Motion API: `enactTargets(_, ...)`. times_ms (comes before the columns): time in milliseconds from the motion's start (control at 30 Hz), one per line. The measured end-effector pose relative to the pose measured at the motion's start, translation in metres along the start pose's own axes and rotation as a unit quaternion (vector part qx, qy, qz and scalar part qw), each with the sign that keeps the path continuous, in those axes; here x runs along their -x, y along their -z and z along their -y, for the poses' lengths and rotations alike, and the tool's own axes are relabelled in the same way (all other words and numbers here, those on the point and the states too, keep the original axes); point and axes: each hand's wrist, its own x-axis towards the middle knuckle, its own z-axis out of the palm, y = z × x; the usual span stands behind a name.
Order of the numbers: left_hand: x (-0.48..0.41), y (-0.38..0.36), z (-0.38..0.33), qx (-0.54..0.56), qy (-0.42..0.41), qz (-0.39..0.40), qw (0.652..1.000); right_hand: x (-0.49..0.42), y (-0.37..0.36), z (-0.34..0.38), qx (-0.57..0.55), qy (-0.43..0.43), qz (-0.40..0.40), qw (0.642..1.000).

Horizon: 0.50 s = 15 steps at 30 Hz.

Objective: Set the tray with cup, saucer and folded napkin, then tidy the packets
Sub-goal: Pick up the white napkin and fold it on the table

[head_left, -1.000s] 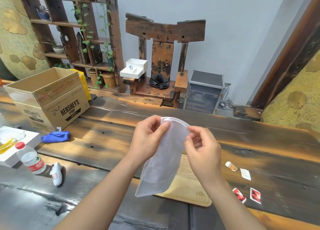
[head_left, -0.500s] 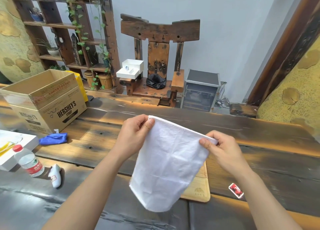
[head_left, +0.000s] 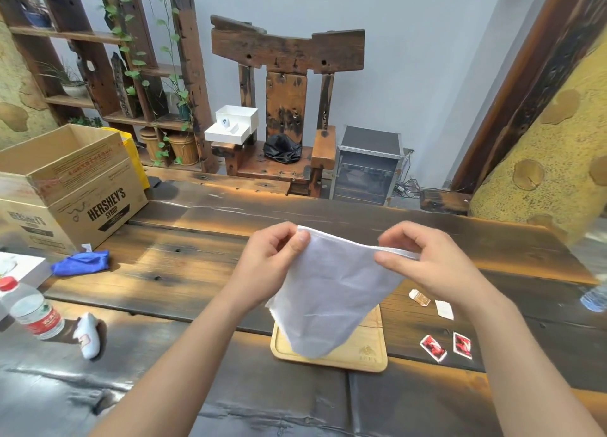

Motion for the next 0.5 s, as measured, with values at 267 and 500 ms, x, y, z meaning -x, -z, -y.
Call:
enactTargets(267,-0.006,-0.011,-0.003,0.059,0.013,0.099,0.993,-0.027,-0.055,0.051,-0.112,0.100,0.029,0.988)
enactTargets(500,0.008,0.007,0.020,0.101,0.067,0.142,0.983,-0.033,-0.073,0.049,-0.124,0.073,0.048,0.988)
